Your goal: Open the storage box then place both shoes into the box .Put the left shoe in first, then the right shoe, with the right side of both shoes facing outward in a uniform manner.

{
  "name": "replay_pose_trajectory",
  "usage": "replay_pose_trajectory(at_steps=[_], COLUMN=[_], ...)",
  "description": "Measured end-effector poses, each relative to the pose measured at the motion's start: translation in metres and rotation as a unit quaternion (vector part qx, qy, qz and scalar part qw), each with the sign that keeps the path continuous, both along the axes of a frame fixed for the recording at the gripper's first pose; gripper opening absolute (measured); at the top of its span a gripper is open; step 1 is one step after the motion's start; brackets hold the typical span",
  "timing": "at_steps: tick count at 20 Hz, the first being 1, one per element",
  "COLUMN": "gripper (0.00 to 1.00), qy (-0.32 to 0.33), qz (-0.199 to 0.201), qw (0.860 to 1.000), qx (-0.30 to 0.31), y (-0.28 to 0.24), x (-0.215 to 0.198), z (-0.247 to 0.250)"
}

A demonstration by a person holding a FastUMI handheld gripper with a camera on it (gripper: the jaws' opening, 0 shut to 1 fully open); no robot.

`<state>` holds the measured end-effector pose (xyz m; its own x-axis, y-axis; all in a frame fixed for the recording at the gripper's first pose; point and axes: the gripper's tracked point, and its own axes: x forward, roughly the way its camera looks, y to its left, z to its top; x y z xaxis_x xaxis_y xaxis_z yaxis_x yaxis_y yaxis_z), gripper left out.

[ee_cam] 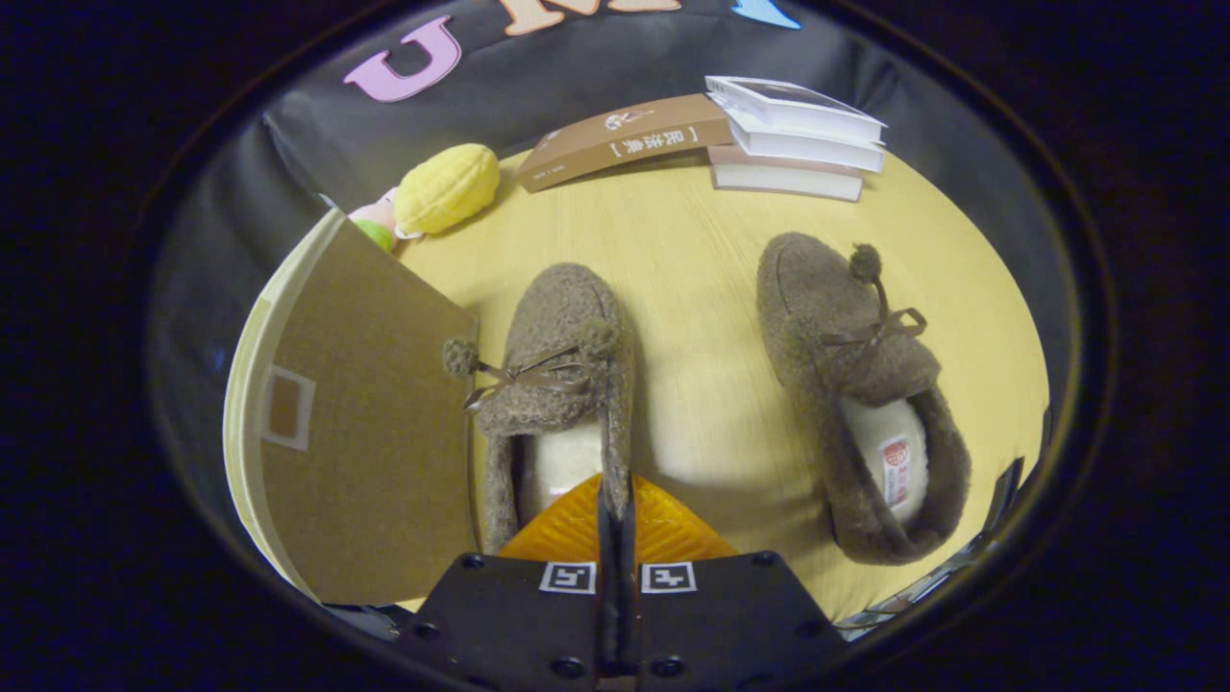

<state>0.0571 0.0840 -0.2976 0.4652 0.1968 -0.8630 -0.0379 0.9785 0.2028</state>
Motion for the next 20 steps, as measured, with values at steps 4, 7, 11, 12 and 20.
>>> replay_pose_trajectory(at_steps=[4,7,11,12,20], gripper=[0.03,0.03,0.03,0.03,0.03], qy=[-0.012,-0.014,-0.034,-0.040,-0.047], qz=[-0.015,-0.027,-0.028,-0.026,0.029], qw=[0.999,0.998,0.995,0.993,0.982], qx=[0.028,0.057,0.093,0.104,0.179], y=[0.004,0.005,0.011,0.015,0.088], x=[0.001,-0.002,-0.003,-0.002,-0.010], z=[0.019,0.040,0.087,0.101,0.183])
